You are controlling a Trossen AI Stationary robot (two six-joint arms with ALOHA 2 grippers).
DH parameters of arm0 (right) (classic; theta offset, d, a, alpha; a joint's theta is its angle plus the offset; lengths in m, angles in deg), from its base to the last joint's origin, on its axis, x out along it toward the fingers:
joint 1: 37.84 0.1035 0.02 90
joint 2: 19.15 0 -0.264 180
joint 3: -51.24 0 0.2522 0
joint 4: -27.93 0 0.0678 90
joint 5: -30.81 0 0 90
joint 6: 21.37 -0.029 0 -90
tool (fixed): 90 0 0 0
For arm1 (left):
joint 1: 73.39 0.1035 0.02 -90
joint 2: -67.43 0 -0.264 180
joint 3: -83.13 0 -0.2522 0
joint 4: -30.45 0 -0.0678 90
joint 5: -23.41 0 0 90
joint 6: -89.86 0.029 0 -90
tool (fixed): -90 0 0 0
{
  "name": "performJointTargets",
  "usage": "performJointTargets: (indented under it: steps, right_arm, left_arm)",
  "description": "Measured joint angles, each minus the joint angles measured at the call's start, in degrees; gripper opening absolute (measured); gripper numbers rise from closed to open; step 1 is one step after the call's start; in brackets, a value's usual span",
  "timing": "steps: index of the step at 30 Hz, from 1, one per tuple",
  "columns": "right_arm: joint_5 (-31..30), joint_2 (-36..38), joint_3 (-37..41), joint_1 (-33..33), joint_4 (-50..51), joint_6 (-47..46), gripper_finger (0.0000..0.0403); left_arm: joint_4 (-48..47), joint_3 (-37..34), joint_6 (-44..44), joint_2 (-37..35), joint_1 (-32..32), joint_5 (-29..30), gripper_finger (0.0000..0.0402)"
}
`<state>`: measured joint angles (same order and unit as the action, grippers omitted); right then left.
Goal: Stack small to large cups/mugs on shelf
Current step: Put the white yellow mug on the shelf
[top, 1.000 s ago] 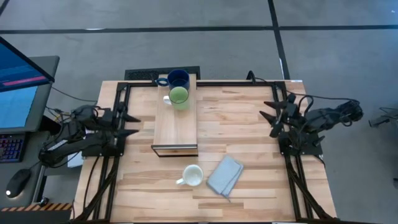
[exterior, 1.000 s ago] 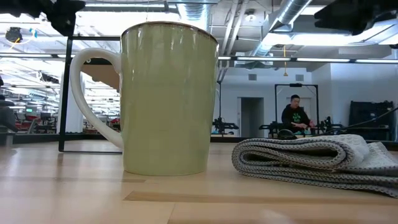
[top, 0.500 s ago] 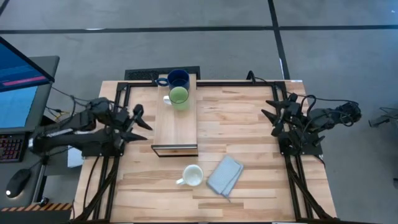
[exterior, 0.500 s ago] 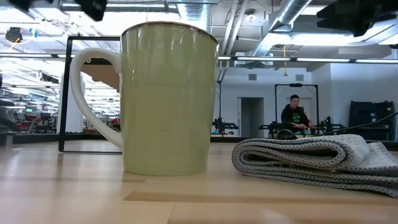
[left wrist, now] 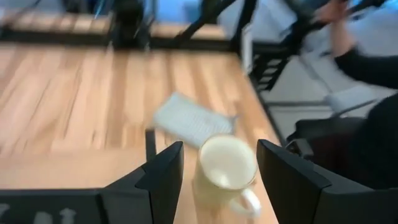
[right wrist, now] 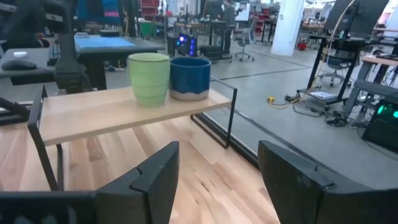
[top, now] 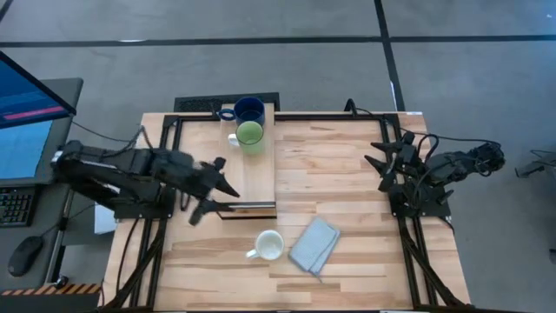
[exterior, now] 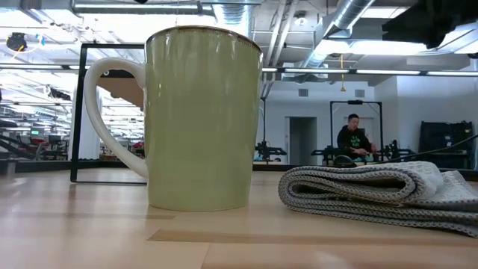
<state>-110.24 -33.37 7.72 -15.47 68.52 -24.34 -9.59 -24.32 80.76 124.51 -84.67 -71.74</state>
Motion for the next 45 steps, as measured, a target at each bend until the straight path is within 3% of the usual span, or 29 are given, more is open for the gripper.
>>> performJointTargets:
  steps: [6, 20, 33, 45]
  right_arm:
    - [0.13, 0.00, 0.00, 0.00, 1.46, -0.45, 0.0240]
    - [0.17, 0.00, 0.00, 0.00, 1.48, -0.50, 0.0240]
    - [0.20, 0.00, 0.00, 0.00, 2.68, -0.23, 0.0240]
    - [0.21, 0.00, -0.02, 0.00, 2.77, -0.17, 0.0240]
  left_arm:
    - [-4.53, 4.40, -10.60, 9.09, -9.32, 10.12, 0.0195]
    - [-3.79, 4.53, -28.66, 23.49, -19.40, 19.13, 0.0194]
    - [-3.19, 4.53, -45.13, 31.95, -21.24, 20.15, 0.0195]
    - [3.09, 4.53, -45.14, 33.11, -22.86, 22.45, 0.0195]
